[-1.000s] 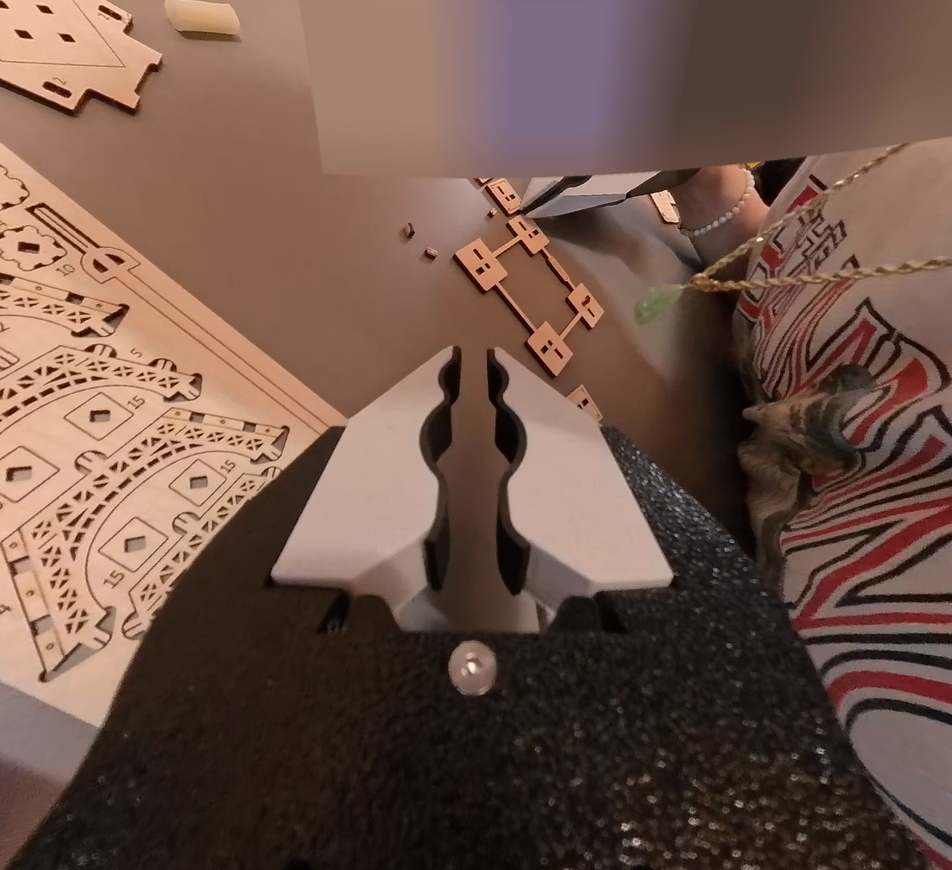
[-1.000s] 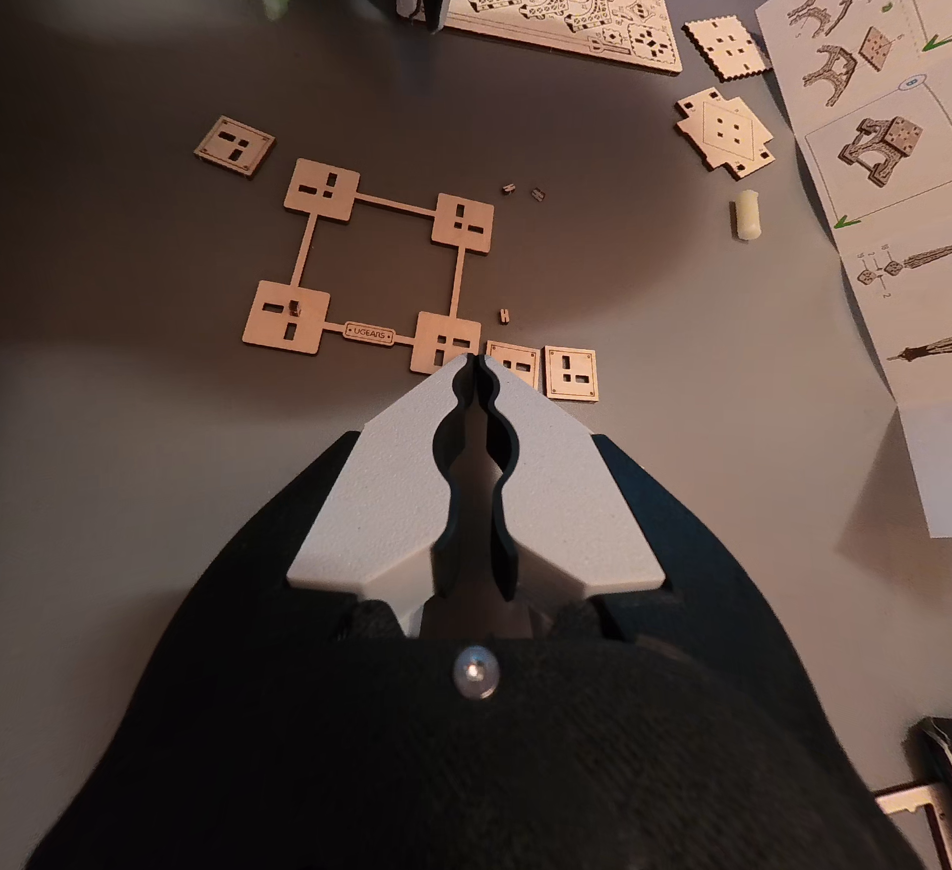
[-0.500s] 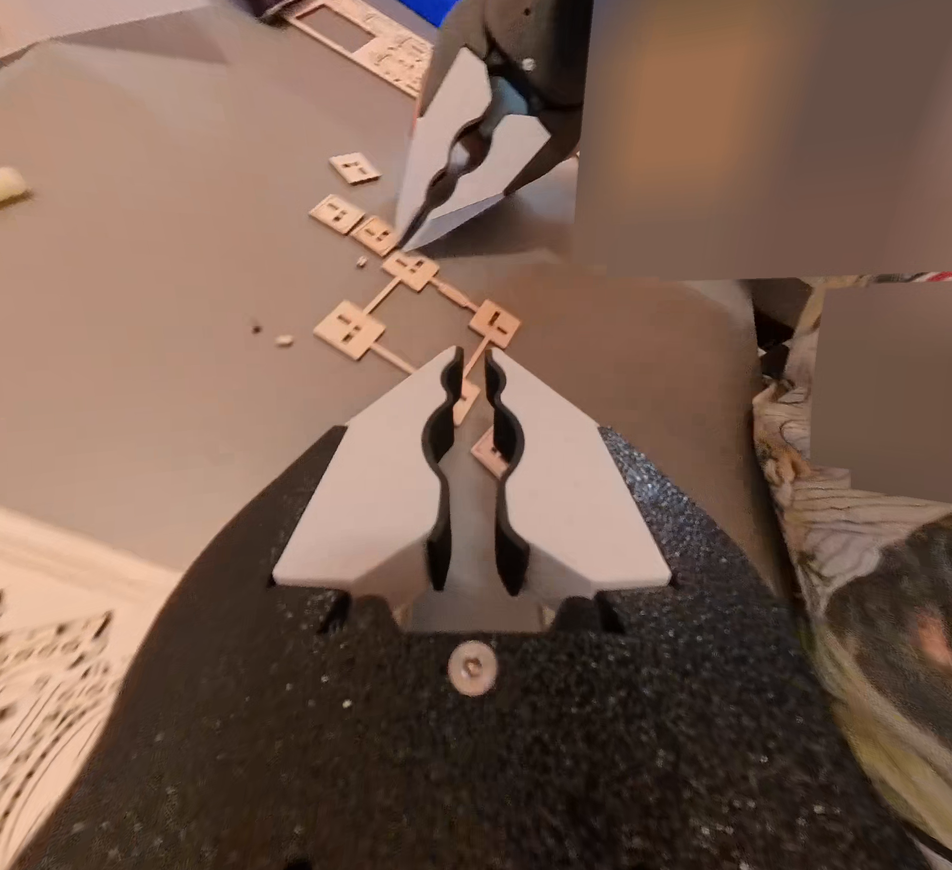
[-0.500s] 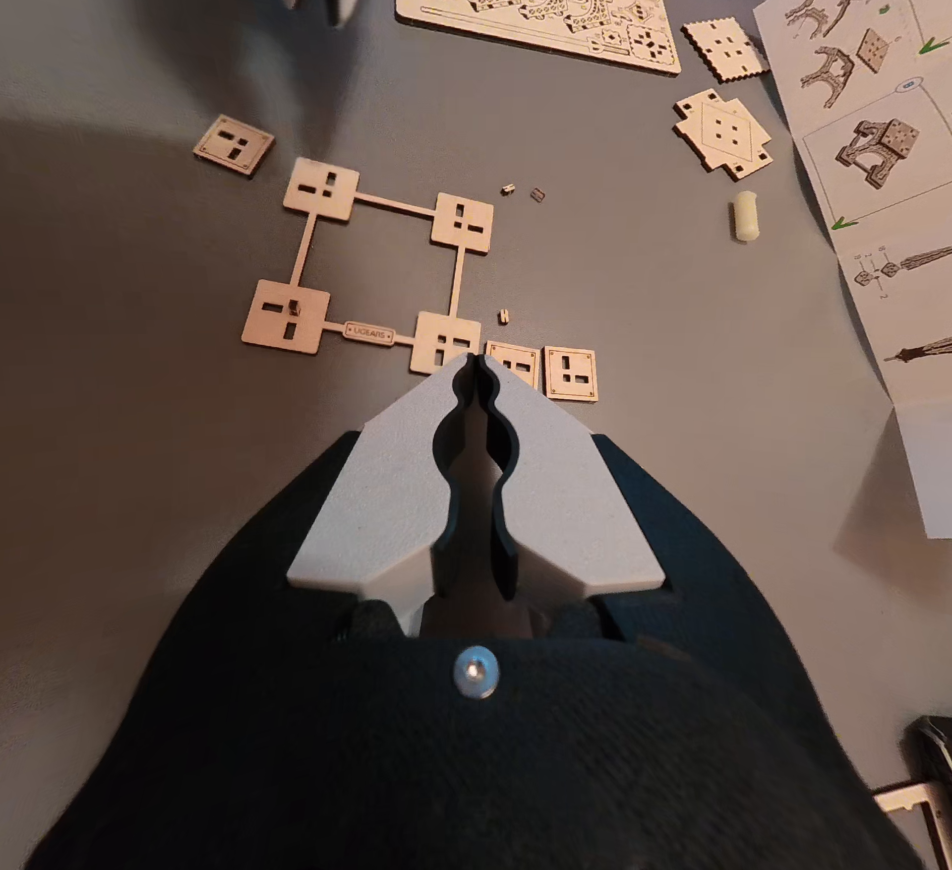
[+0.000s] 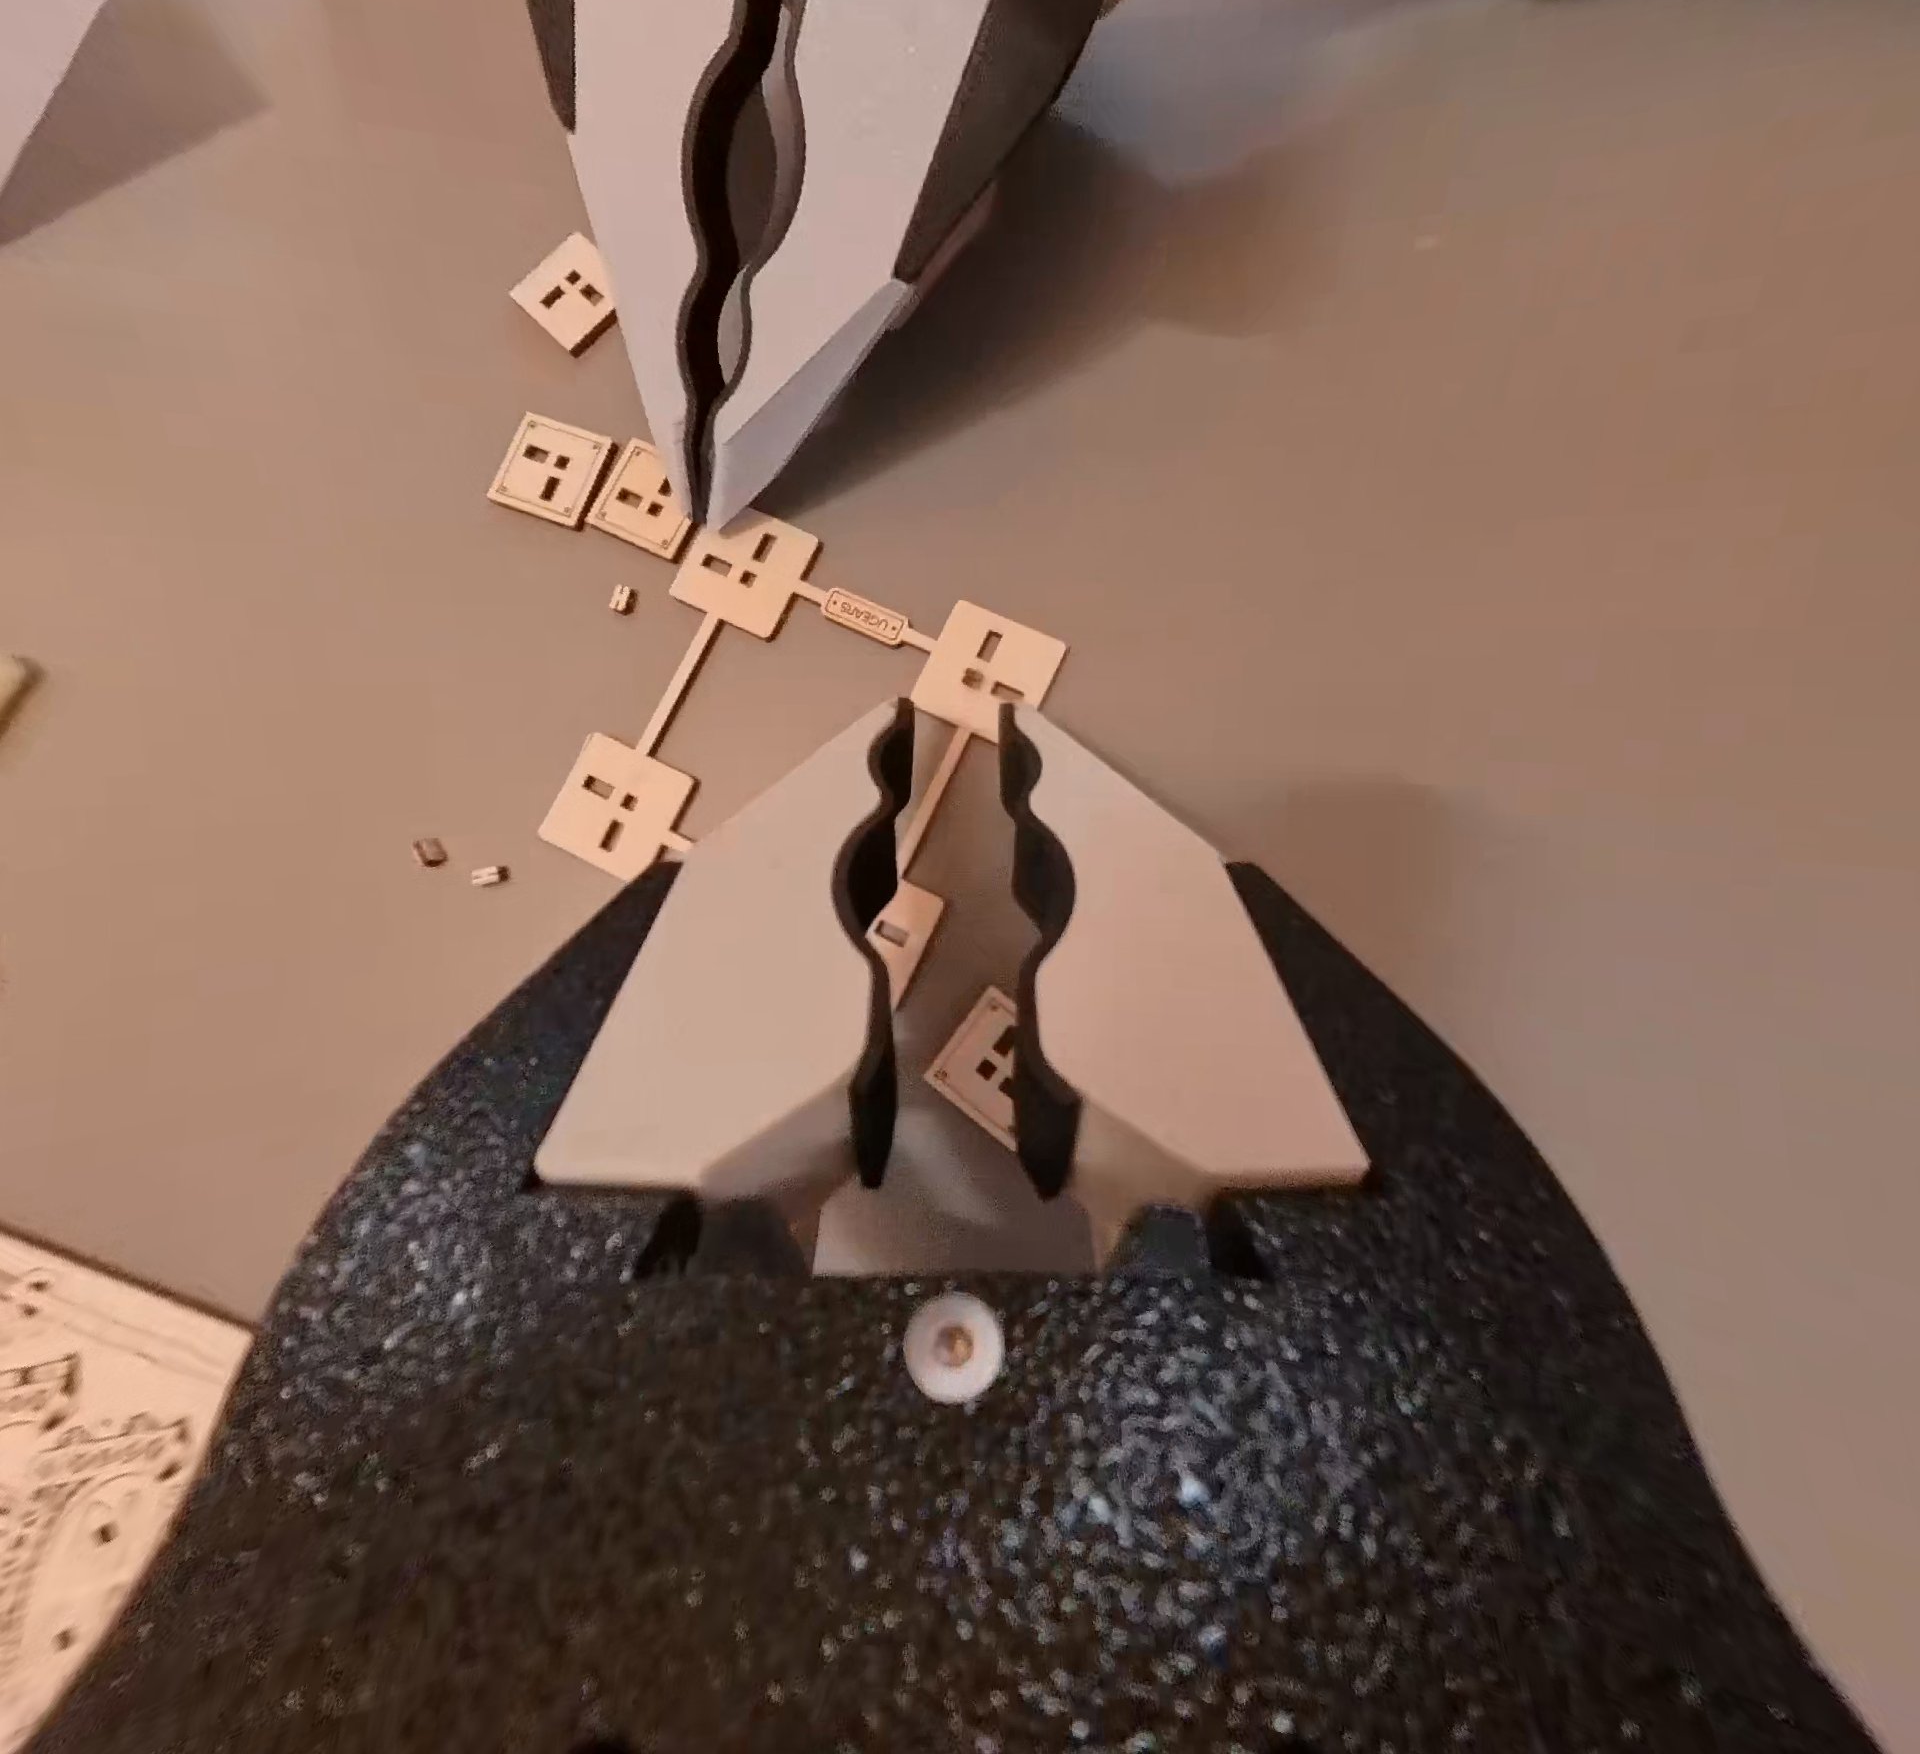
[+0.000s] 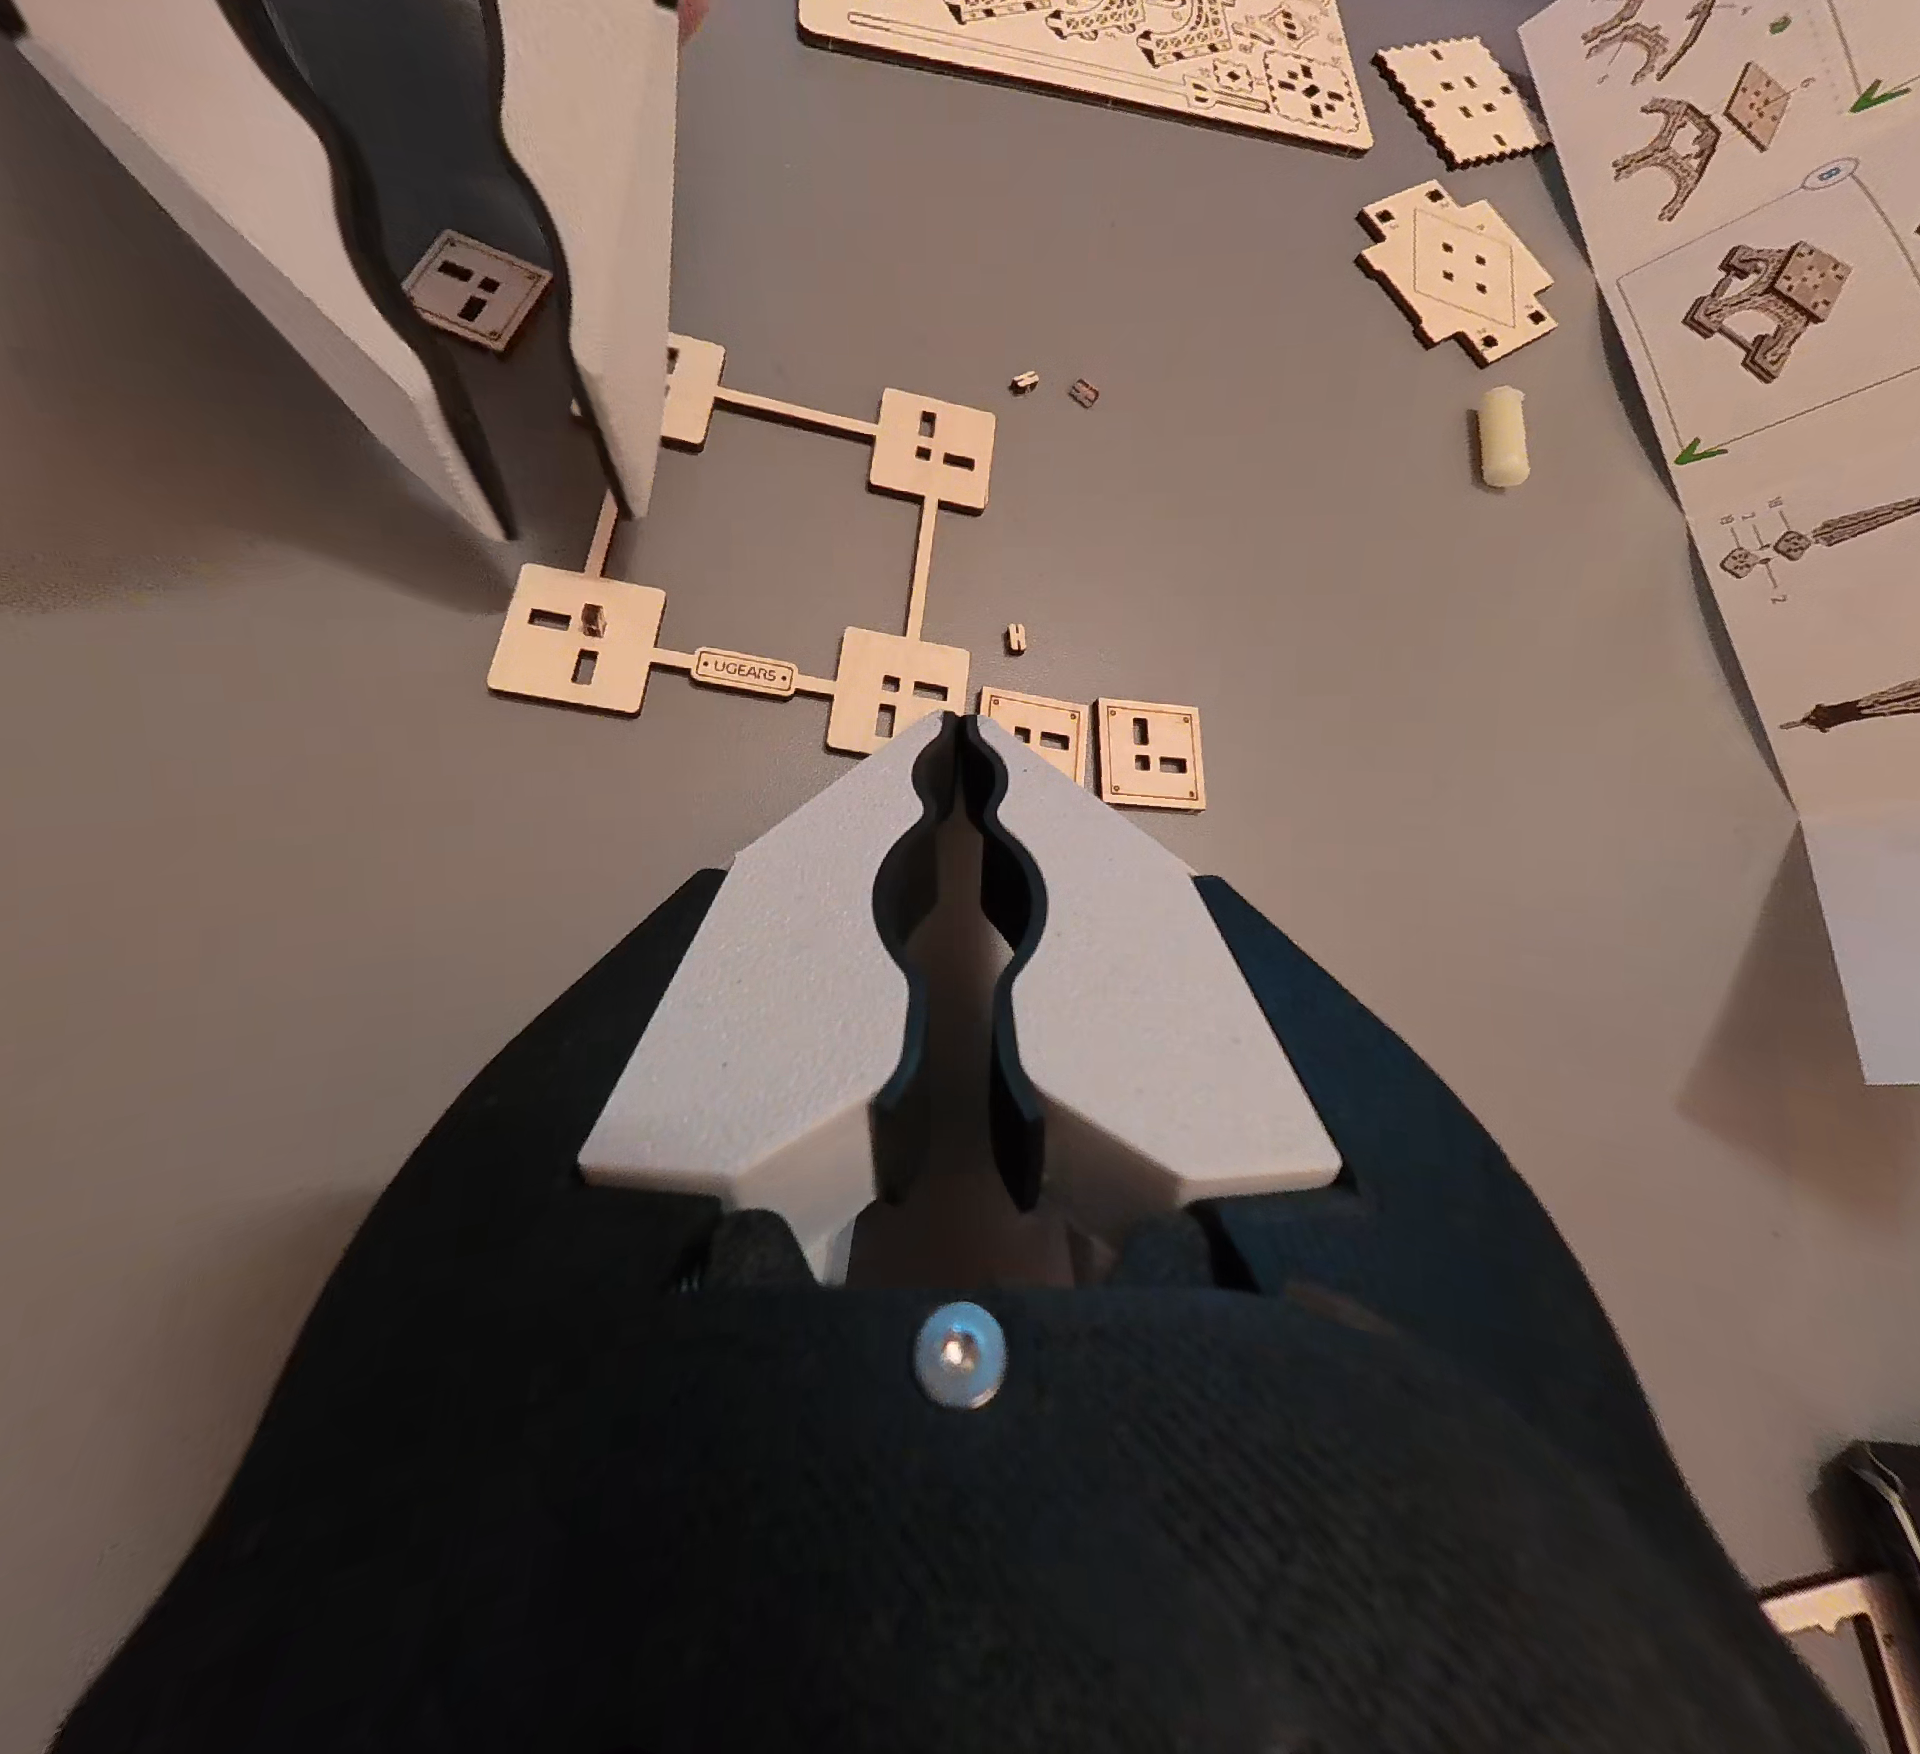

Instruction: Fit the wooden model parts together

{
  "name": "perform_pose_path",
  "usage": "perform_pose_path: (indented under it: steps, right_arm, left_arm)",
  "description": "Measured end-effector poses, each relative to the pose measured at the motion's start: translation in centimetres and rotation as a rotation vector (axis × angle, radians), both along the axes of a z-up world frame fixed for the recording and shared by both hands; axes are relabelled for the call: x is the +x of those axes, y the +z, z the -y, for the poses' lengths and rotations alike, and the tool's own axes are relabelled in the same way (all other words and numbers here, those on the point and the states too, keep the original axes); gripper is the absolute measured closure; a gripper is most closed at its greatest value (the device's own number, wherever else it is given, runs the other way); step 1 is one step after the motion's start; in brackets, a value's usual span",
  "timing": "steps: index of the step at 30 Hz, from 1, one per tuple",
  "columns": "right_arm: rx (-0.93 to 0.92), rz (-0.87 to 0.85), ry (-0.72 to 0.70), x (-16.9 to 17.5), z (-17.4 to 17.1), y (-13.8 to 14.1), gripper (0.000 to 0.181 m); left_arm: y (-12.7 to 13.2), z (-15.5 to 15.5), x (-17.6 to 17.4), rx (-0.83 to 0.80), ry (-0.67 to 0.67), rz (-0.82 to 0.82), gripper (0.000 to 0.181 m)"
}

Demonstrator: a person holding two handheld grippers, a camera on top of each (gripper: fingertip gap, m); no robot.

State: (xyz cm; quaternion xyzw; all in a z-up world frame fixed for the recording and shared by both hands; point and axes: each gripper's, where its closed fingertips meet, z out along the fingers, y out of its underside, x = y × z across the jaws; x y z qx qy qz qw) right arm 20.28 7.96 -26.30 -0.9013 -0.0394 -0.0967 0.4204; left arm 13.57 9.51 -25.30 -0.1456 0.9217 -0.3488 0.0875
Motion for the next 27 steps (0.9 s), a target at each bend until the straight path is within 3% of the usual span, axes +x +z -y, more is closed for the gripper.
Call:
perform_pose_path:
  steps: [5, 12, 27]
  right_arm:
    - [0.000, 0.022, -0.001, 0.0, 0.0, 0.0, 0.181]
    - [0.000, 0.035, -0.001, 0.0, 0.0, 0.0, 0.181]
    - [0.000, 0.033, 0.000, 0.0, -0.1, 0.0, 0.181]
  left_arm:
    - [-0.4, 0.6, -0.3, 0.095, -0.016, 0.009, 0.174]
    - [-0.7, 0.7, -0.1, 0.125, 0.075, -0.029, 0.172]
    - [-1.3, 1.0, 0.1, 0.206, -0.065, 0.017, 0.181]
